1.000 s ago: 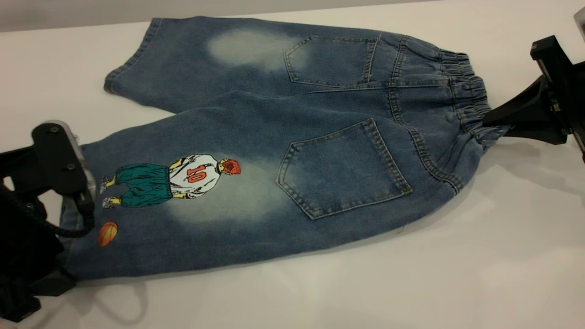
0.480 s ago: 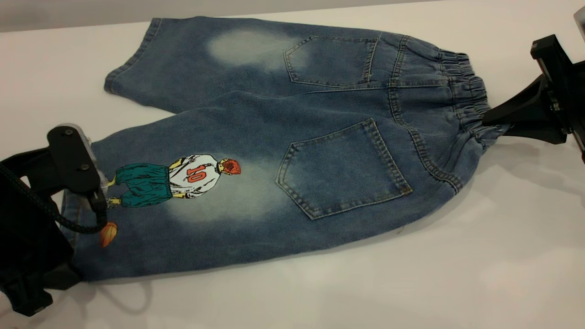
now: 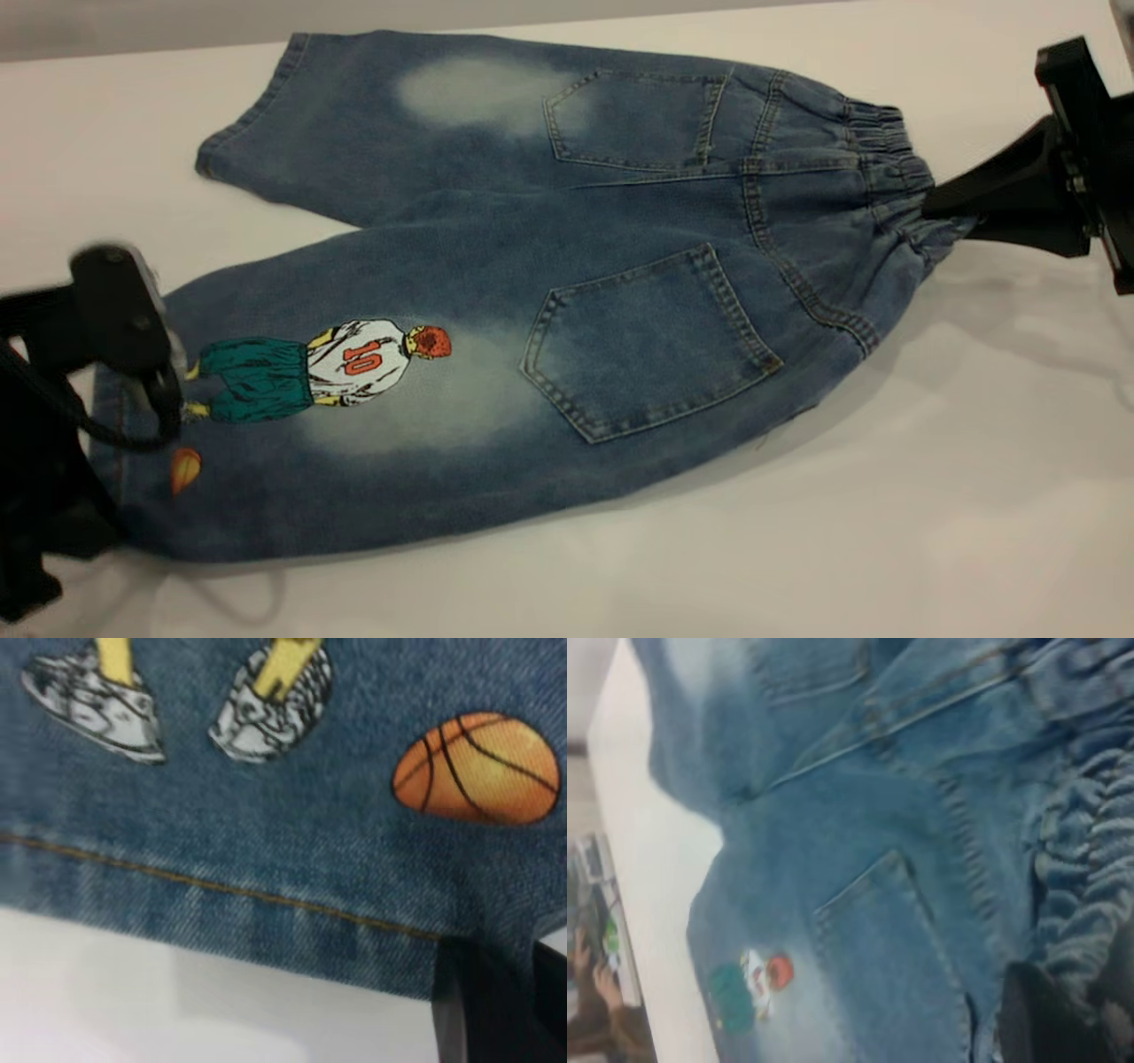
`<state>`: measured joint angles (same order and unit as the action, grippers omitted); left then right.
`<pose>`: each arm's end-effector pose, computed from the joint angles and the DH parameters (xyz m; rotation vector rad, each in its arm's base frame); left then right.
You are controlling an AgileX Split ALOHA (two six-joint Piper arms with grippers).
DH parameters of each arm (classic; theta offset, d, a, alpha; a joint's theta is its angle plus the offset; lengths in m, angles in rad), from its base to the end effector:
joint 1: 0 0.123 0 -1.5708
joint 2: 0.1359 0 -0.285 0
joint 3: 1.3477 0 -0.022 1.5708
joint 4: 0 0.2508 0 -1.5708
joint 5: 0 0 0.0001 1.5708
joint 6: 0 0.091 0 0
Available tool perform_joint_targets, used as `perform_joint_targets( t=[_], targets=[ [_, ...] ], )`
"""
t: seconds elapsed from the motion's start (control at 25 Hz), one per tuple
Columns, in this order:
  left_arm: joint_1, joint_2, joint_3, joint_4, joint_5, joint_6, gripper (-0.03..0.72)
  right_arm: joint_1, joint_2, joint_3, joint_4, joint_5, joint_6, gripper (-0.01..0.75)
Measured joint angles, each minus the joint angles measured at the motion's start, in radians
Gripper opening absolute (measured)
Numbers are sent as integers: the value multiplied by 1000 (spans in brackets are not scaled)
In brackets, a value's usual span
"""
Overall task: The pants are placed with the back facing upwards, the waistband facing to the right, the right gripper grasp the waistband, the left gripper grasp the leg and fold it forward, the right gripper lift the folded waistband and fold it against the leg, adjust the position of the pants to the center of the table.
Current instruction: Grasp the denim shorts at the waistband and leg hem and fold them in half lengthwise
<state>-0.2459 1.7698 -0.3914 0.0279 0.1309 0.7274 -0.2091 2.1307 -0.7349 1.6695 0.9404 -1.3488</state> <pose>0.1916 -0.0477 0.0672 1.4382 2.6304 0.0615 0.2987 0.0115 0.0554 0.5010 2.4989 1.3186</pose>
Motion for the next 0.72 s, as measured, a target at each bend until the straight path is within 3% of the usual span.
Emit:
perform_joint_targets(
  t=[0.4,0.56,0.72],
  targets=[
    [0,-282,0,5,234,0,78,-21,-150,121,-69,-118,34,35],
    [0,-388,0,-11,313,-2,78,-77,-207,194,-79,-111,34,35],
    [4,-504,0,-5,293,-3,78,-112,-289,200,-54,-63,34,35]
  ],
)
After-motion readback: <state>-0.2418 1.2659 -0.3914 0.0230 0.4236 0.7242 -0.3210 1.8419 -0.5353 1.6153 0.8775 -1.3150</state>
